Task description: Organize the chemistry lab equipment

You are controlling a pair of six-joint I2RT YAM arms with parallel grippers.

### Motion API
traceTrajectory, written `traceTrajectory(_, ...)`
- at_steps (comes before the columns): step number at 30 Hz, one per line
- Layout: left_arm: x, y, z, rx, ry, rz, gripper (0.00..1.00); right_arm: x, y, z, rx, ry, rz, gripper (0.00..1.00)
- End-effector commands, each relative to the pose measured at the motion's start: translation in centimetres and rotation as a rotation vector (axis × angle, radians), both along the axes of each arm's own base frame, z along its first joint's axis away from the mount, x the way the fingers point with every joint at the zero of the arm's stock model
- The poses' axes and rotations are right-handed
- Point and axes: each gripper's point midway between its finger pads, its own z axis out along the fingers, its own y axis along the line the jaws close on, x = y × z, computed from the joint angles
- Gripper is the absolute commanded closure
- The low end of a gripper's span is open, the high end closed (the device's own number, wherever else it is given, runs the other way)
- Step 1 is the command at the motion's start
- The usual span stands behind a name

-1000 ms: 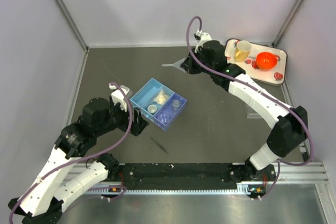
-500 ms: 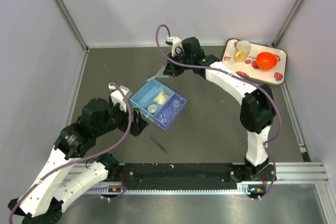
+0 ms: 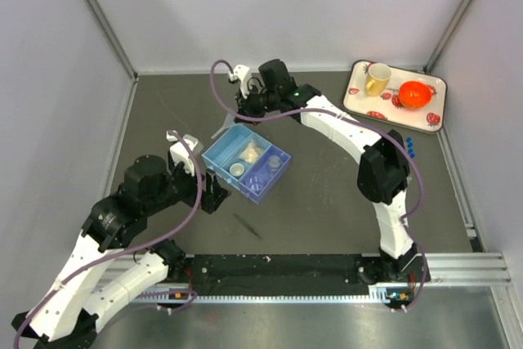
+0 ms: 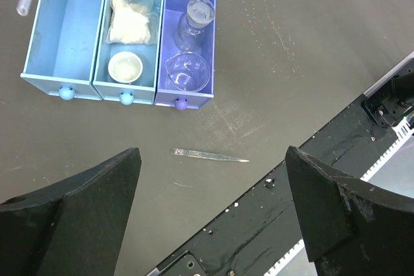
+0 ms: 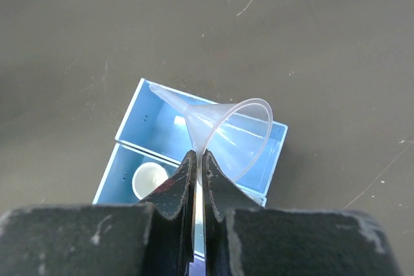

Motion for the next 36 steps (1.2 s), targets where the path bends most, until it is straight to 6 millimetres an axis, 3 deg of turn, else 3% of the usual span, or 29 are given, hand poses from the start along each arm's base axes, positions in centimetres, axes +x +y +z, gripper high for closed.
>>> traceTrajectory(1, 0.1, -0.2, 0.7, -0.016, -0.038, -0.013, 0.01, -0.2, 1.3, -0.2, -0.014, -0.058, 0.065, 1.0)
traceTrajectory(9, -0.5, -0.4, 0.4, -0.03, -0.025, -0.034, 0.01, 0.1, 2.5, -3.6, -0.048, -0.024, 0.093, 1.0)
traceTrajectory(34, -0.6, -0.3, 0.4, -0.027, -0.032, -0.041, 0.01, 0.0, 2.5, -9.1, -0.132, 0.089, 0.069, 1.0)
traceTrajectory(36, -0.6, -0.4, 0.4, -0.029, -0.033, -0.042, 0.01, -0.1, 2.4, -9.6, -0.142, 0.099, 0.066, 0.96)
